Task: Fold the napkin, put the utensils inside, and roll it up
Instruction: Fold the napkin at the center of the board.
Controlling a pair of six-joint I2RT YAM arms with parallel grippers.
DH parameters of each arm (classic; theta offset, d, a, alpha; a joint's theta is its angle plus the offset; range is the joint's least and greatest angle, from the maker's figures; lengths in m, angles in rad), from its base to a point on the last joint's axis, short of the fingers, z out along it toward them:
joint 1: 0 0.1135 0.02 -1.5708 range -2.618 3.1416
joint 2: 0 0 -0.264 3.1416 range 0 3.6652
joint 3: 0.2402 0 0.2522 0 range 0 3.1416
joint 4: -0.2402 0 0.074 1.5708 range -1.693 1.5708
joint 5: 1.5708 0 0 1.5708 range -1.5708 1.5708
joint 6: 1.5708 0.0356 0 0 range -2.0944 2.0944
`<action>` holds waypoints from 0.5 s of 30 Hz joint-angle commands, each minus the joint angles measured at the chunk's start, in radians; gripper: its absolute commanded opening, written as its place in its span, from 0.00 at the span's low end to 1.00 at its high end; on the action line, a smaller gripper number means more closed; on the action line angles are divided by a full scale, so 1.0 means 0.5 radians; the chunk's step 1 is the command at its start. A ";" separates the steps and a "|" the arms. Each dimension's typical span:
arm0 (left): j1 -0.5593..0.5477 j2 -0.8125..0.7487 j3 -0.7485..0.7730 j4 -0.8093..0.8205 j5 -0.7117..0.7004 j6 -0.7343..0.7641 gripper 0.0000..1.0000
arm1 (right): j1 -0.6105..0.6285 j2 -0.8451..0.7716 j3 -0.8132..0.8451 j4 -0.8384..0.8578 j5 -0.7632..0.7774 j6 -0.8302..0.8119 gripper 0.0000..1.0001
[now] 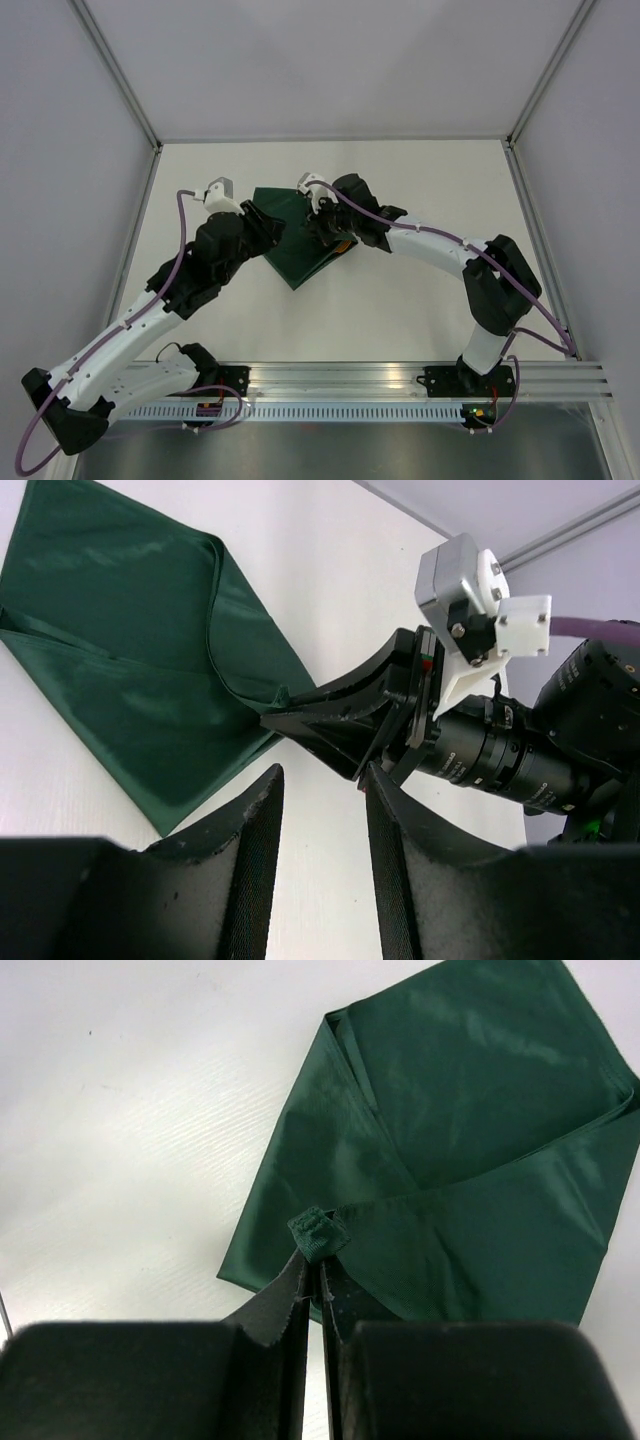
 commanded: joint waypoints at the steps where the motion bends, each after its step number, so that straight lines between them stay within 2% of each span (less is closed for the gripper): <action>1: 0.004 -0.044 -0.016 -0.067 -0.056 -0.052 0.44 | 0.042 0.027 0.015 -0.011 0.049 -0.142 0.11; 15: 0.004 -0.090 -0.062 -0.095 -0.034 -0.055 0.45 | 0.247 0.220 0.030 -0.069 0.141 -0.203 0.11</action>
